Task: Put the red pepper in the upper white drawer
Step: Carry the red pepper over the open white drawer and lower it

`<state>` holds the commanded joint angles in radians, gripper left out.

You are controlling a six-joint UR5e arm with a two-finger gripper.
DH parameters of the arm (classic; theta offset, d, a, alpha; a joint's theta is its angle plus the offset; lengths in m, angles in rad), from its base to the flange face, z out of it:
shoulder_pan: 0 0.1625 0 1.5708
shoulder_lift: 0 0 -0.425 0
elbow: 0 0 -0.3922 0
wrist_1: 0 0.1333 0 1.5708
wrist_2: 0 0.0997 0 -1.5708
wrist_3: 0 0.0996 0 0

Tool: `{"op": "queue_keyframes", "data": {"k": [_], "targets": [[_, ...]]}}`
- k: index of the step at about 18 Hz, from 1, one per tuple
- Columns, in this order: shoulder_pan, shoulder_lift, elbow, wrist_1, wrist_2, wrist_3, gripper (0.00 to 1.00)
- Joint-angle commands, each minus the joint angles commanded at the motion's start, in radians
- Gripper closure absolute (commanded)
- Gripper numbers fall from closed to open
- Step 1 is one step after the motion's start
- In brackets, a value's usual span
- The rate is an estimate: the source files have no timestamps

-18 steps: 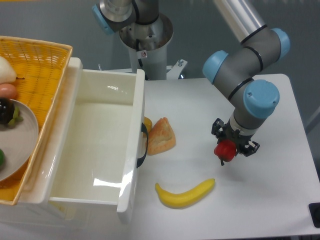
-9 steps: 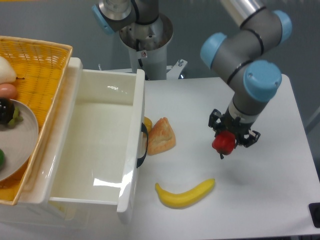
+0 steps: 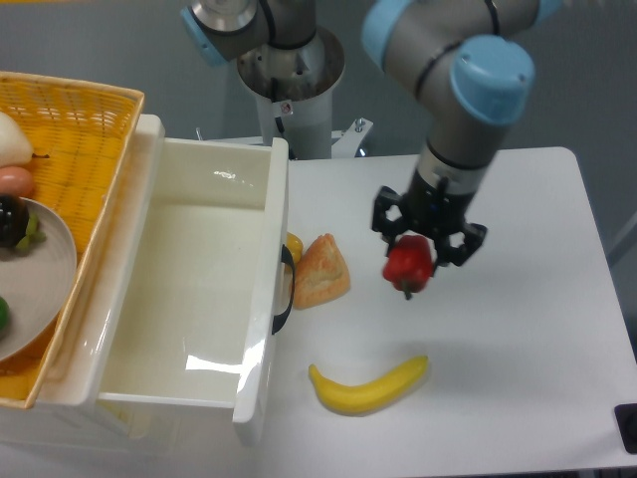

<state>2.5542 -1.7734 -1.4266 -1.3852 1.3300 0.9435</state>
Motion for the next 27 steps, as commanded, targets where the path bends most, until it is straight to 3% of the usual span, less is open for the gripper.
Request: {"op": "queue_keyframes", "data": {"k": [8,12,20,27], "targets": [[-0.077,0.117,-0.008,-0.032,-0.035,-0.026,0.78],[-0.143,0.135,-0.009,-0.031,-0.035,-0.037,0.78],[-0.235,0.115,-0.011,-0.022,-0.032,-0.022,0.77],[-0.292,0.054,-0.015,-0.020,-0.028,0.034,0.77]]}}
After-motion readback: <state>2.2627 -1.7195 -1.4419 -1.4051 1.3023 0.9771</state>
